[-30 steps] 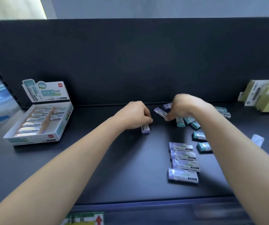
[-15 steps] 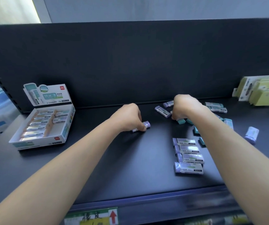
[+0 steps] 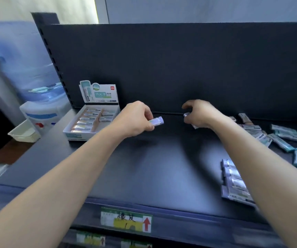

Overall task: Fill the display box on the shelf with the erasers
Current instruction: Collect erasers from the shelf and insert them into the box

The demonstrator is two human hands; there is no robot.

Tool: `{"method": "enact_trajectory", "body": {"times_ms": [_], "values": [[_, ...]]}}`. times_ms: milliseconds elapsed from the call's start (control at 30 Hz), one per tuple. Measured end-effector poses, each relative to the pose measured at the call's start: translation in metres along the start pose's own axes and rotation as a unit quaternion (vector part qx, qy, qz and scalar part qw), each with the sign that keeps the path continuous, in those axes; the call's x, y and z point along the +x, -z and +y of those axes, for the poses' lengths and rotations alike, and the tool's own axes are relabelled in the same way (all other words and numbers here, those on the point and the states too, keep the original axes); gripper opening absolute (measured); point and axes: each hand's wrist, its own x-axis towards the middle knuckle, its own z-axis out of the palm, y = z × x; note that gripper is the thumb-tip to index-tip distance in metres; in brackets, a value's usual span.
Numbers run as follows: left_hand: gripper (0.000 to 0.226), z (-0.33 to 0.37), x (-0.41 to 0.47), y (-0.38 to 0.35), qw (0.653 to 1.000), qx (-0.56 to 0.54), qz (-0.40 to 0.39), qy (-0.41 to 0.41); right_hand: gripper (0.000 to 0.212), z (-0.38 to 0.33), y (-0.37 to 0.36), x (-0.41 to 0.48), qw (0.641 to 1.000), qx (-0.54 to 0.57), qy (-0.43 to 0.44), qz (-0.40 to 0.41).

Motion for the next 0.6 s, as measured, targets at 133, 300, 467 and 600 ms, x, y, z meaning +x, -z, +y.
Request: {"method": "enact_trajectory", "body": {"times_ms": [133,300,467,600], "values": [[0.012,-0.042,-0.012,0.039,0.998,0.012,0.043,0.049,0.019,-0.045,-0.008,0.004,0.992,0.110,0.065,-0.011],[0.011,-0.089,-0.019,0.069,0.993,0.028,0.068,0.095,0.016,-0.092,-0.021,0.014,0.953,0.277,0.099,-0.076],[0.015,-0.117,-0.011,0.079,0.994,0.045,0.046,0.089,0.017,-0.124,-0.034,0.020,0.934,0.331,0.105,-0.084],[0.018,-0.124,0.002,0.078,0.997,0.067,0.012,0.036,0.027,-0.139,-0.038,0.025,0.938,0.325,0.079,-0.093]]}}
